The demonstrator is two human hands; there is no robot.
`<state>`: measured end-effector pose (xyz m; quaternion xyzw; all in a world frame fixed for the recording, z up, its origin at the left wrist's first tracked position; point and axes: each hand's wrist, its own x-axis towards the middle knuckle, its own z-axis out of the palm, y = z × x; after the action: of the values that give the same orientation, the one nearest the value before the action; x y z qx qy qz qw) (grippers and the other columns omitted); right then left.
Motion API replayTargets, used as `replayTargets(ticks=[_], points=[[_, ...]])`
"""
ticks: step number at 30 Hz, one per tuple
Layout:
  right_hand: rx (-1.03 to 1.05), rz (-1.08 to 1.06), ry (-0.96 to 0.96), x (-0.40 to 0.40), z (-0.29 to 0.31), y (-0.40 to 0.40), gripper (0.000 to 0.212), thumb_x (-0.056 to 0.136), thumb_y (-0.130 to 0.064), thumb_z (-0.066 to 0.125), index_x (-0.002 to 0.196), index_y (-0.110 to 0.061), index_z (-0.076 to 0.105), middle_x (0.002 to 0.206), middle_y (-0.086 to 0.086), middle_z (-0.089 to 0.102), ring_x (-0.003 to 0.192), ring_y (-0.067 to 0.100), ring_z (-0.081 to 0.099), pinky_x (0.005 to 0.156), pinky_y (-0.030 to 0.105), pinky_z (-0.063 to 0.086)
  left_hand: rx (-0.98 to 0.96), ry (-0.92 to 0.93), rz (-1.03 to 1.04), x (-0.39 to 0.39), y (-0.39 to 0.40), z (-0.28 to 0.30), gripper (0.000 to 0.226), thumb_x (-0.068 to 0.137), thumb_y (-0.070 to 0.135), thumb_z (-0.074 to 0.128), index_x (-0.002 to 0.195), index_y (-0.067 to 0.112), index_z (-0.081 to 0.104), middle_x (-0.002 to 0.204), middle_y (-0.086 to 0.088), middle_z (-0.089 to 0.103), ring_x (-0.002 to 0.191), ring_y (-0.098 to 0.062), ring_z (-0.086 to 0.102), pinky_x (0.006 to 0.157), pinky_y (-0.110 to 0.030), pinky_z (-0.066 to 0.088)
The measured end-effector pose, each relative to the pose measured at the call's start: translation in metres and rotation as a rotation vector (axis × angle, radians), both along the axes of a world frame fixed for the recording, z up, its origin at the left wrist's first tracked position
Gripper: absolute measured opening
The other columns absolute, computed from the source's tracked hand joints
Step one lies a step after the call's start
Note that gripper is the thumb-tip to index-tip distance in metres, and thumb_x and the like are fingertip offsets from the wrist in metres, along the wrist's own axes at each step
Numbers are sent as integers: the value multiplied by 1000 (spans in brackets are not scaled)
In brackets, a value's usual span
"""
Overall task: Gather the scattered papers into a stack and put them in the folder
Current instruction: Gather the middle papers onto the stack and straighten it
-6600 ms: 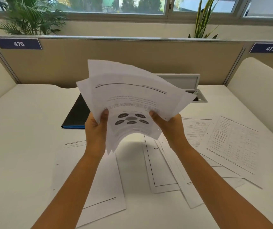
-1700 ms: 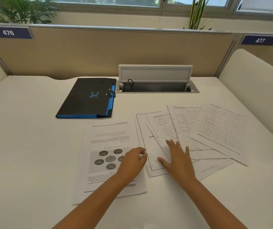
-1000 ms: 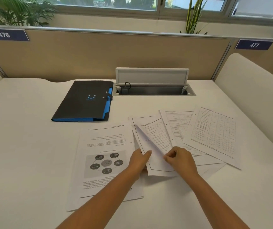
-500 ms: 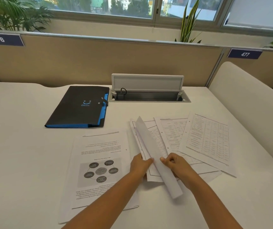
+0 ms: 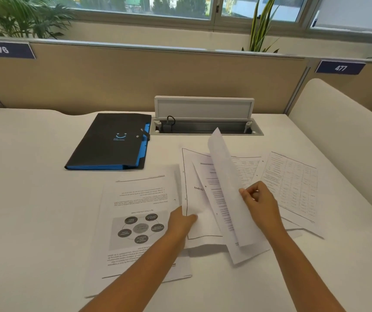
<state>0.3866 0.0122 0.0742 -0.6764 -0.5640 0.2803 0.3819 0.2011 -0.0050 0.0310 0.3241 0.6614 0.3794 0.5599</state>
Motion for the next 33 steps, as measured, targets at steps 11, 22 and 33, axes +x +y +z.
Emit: replayTargets(ticks=[11,22,33], points=[[36,217,-523,-12,-6,-3,21,88,-8,51,93,-29,53,109,-7,58,61,13,56,46,20,38,-22,-27,84,-44,-26,-1,34,86,1,55,119,2,54,119,-19,60,107,-34,57,89,-38,48],[-219,271,-1041,-37,-46,-16,69,85,-62,40,141,-23,29,147,-5,34,132,19,35,107,67,-1,-13,-14,64,-44,-28,-7,36,84,-1,56,120,0,54,120,-20,60,107,-34,58,92,-40,48],[-260,207,-1007,-32,-42,1,47,88,-55,42,121,-25,55,125,-8,56,112,20,53,109,61,10,-12,-6,63,-47,-27,-9,35,85,3,59,119,1,54,120,-19,61,106,-32,59,90,-37,49]])
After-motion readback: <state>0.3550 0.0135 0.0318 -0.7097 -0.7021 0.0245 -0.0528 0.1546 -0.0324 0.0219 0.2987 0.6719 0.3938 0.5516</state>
